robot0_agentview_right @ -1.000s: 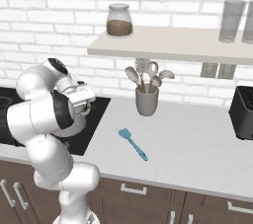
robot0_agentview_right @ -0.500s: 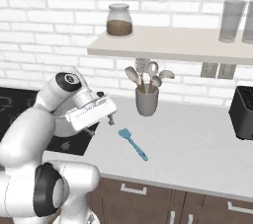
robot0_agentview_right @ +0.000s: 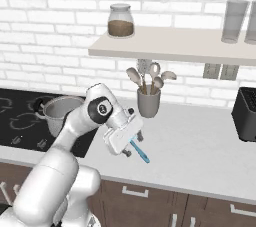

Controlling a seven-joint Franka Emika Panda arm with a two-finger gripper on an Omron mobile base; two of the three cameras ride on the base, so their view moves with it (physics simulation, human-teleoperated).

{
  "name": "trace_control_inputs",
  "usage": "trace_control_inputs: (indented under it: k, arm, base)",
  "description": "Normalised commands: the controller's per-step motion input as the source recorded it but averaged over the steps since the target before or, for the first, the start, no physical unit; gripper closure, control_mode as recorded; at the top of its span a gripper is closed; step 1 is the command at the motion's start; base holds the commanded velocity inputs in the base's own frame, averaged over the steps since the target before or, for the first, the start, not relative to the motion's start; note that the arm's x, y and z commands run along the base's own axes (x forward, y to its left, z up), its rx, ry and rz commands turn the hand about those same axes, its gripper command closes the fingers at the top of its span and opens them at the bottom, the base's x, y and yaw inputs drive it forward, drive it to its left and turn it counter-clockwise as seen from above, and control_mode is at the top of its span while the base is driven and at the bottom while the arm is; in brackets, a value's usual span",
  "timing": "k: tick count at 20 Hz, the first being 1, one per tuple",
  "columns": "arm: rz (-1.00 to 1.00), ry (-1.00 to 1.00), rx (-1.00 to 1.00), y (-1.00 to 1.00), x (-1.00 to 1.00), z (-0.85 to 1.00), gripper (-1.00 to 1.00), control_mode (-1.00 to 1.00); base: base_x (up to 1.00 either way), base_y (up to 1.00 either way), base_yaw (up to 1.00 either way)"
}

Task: Put the eggplant and sweet potato in the pot. Retrieve the spatula and lightly stir the vegetables in the pot.

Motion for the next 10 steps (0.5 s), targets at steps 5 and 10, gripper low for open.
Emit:
trace_control_inputs:
  k: [5,10]
  arm:
    - [0.19,-0.01,0.41,-0.46,0.23,-0.38,-1.0,-1.0]
    - [-0.02,-0.01,0.34,-0.06,0.44,-0.19,-1.0,-1.0]
  base:
    - [0.0,0.0,0.0]
    - [0.0,0.0,0.0]
